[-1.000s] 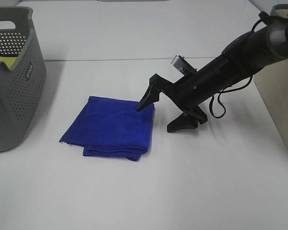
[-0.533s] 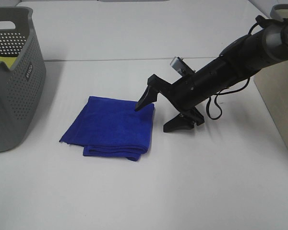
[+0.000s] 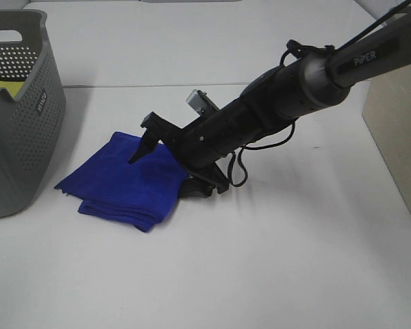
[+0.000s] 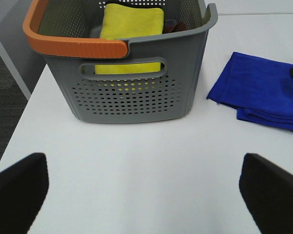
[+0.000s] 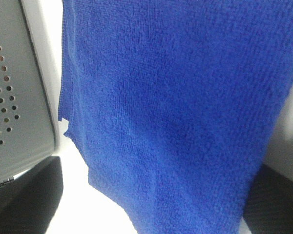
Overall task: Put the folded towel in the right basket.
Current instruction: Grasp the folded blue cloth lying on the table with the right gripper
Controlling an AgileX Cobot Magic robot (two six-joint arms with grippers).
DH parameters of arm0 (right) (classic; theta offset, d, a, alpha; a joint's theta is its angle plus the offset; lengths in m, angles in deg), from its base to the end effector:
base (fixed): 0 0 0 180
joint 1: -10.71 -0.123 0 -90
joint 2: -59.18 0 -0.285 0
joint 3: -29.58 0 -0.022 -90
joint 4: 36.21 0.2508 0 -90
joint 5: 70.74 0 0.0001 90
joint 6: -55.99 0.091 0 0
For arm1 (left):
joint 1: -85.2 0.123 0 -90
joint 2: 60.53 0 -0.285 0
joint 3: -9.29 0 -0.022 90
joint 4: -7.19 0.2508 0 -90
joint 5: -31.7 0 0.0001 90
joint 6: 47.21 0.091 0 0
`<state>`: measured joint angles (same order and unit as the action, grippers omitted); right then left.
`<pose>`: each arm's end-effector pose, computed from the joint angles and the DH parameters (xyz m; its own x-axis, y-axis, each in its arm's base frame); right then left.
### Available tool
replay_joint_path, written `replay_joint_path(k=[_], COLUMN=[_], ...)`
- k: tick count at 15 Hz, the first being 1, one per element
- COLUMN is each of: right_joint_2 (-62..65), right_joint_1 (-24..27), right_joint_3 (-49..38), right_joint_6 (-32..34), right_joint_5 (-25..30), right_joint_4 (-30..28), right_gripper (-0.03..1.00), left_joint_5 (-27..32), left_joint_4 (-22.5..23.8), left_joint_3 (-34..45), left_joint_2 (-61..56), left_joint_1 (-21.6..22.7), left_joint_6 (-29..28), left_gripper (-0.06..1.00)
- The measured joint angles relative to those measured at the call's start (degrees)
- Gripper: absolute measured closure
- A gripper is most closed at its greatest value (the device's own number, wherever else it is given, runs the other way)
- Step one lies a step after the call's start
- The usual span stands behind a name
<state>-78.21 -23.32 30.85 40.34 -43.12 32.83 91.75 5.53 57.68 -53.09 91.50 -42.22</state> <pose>0.3462 0.2814 0.0819 -0.9811 0.1824 -0.0644 0.0966 0.7502 0.6542 -0.0054 -0.0029 0.2792 -0.4389 0.0245 -0.8982 -0.0556 0.9970 0.0544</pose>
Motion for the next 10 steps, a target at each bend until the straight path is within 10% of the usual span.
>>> replay_joint_path(k=[4, 10], right_joint_2=[-1.1, -4.6], right_joint_1=[-1.5, -1.5], right_joint_3=[0.6, 2.7], right_joint_6=[8.9, 10.3], right_joint_5=[-2.6, 0.2], right_joint_4=[0.0, 0.6], right_gripper=[0.17, 0.88], left_joint_5=[0.0, 0.0], left_joint_4=[0.0, 0.0], left_joint_3=[0.0, 0.0], left_joint_2=[0.0, 0.0], left_joint_1=[0.0, 0.0], left_joint_6=[0.0, 0.0], left_gripper=[-0.04, -0.04])
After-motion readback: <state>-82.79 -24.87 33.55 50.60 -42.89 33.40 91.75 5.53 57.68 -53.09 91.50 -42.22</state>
